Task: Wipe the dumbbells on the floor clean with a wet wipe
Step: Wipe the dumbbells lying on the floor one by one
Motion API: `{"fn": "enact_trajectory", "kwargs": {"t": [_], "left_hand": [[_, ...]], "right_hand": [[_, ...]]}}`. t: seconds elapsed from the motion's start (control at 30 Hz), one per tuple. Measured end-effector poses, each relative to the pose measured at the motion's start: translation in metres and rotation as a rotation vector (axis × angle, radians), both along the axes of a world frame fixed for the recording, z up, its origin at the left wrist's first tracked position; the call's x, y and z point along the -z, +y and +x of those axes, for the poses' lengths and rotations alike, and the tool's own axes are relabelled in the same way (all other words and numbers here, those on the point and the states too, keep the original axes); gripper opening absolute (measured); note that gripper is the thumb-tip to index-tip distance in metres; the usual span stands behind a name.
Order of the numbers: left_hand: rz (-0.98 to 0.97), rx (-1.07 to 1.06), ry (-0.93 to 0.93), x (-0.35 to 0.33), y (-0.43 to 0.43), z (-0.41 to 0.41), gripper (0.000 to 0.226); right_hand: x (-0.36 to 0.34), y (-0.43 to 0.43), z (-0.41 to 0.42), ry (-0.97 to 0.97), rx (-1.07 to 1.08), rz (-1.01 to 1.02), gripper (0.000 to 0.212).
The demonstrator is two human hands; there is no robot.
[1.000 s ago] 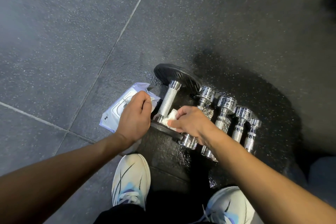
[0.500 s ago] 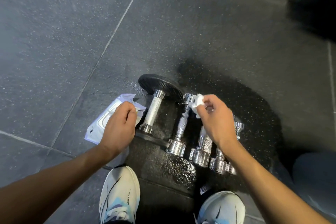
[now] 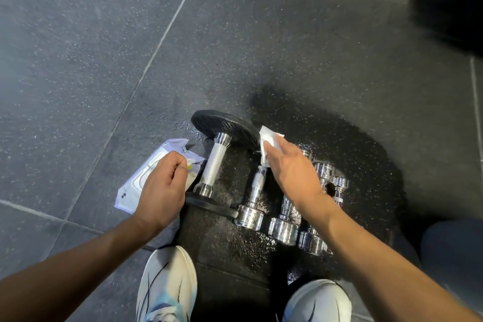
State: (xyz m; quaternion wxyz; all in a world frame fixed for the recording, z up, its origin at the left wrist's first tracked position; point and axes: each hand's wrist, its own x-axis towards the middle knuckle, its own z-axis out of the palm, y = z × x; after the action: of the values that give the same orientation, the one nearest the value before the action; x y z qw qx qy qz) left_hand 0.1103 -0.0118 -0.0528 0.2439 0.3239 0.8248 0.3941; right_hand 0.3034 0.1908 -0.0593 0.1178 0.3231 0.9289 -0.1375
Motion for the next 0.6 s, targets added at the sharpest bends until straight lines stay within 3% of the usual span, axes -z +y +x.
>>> {"fn": "enact_trajectory", "kwargs": {"t": [0.07,0.13,0.27,0.37,0.47,0.6], "left_hand": [[0.006,0.005,-0.001,0.001,0.0,-0.001,0.022],[0.009,0.006,-0.002,0.003,0.0,0.0,0.022],[0.01,0.008,-0.008,0.004,-0.002,-0.001,0.022],[0.018,0.004,-0.011,0.003,-0.001,-0.002,0.023],[0.019,0.005,-0.013,0.002,-0.001,-0.001,0.023],[0.015,-0.004,-0.021,0.003,-0.001,-0.001,0.023]], "right_hand": [[-0.004,-0.015,0.012,-0.005,-0.005,-0.029,0.071],[-0.004,-0.027,0.018,0.071,0.125,-0.12,0.049],[-0.004,-0.036,0.019,0.15,0.161,-0.152,0.037],[-0.007,-0.018,0.015,0.308,0.208,-0.048,0.031],[-0.006,0.013,0.0,0.335,0.177,0.139,0.023],[0.0,0.019,-0.018,0.173,-0.112,-0.003,0.049]]}}
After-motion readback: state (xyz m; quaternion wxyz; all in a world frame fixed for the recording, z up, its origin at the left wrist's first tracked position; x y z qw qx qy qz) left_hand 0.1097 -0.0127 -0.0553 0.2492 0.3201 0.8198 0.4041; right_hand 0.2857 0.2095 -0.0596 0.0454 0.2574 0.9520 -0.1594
